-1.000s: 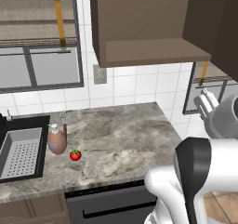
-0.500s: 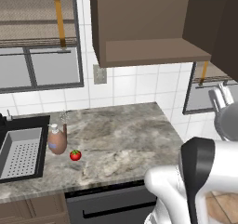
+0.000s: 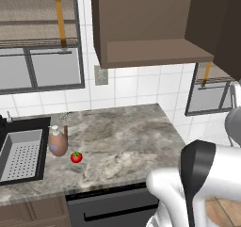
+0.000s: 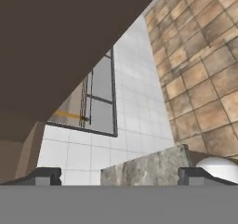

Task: Open the cabinet. Pick the soap dispenser and place it next to the sink. Then close the cabinet.

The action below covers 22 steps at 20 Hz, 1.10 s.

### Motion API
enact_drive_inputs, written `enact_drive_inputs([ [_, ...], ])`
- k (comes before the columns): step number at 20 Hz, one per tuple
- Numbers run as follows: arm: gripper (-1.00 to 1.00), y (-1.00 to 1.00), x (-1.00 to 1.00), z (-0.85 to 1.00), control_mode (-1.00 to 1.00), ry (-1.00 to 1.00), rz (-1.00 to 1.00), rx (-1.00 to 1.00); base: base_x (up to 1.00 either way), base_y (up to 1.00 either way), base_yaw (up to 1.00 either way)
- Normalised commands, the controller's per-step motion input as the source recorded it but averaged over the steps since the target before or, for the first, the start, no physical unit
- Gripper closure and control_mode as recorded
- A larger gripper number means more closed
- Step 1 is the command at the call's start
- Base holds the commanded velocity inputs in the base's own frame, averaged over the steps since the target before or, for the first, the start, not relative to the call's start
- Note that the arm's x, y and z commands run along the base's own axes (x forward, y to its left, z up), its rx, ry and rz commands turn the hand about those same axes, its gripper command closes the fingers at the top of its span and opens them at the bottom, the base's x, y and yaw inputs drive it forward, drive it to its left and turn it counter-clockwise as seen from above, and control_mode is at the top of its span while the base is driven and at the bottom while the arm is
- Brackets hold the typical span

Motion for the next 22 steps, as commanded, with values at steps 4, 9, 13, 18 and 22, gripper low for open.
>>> enact_drive_inputs([
  [4, -1.0, -0.08, -0.14, 0.0, -1.0, -0.04, -0.26, 0.01, 0.0, 0.0, 0.0],
  [9, -1.0, -0.06, -0.24, 0.03, -1.0, 0.0, -0.24, 0.05, 0.0, 0.0, 0.0],
  [13, -1.0, -0.1, -0.22, 0.0, -1.0, 0.0, -0.12, 0.02, 0.0, 0.0, 0.0],
  [18, -1.0, -0.06, -0.3, 0.0, -1.0, -0.03, -0.03, 0.0, 0.0, 0.0, 0.0],
  [22, -1.0, -0.05, -0.34, 0.0, -1.0, -0.02, 0.0, 0.01, 0.0, 0.0, 0.0],
])
